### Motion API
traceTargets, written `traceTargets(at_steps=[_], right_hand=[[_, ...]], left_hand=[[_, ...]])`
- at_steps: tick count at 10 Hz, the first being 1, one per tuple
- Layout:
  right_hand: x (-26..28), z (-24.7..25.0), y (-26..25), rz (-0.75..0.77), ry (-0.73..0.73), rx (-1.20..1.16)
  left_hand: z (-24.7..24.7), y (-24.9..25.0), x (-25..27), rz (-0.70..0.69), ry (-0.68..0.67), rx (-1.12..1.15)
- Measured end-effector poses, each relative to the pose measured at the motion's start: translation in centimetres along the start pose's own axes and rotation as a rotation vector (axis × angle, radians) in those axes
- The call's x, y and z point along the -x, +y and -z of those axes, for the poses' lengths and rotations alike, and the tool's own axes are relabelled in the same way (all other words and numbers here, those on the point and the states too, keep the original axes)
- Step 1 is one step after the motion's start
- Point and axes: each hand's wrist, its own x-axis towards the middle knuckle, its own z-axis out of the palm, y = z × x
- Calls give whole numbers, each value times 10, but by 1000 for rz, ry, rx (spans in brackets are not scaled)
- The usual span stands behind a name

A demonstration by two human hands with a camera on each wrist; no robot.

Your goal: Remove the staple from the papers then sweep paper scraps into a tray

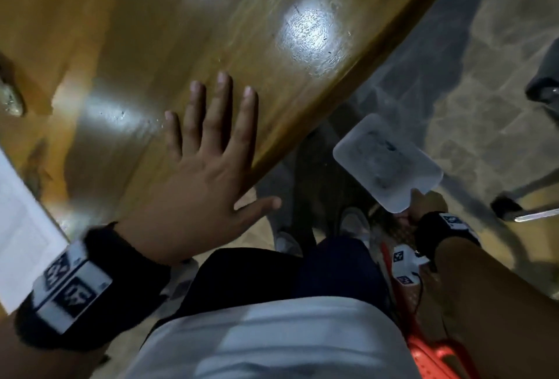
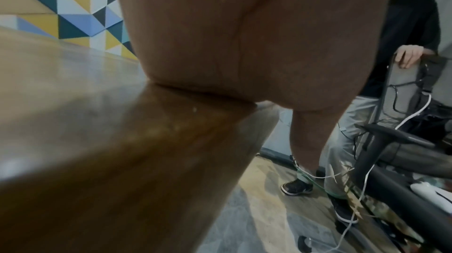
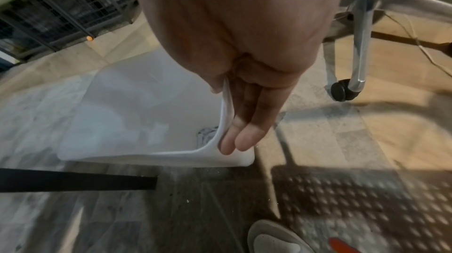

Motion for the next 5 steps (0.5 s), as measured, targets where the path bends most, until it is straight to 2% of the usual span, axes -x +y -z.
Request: traceTargets(at_steps=[1,2,3,5], right_hand=[[-20,-12,-3,-11,-51,-1],[-28,-19,-1,47,-13,161],[-28,-14,-2,37,2,210],[1,7,-11,122,-19,183]], left_hand=[[0,-1,0,3,-7,-21],[-2,-1,-2,1,-9,-16],[2,-2,-2,-3,-22,-17],[8,2,-3,-9,-62,1]])
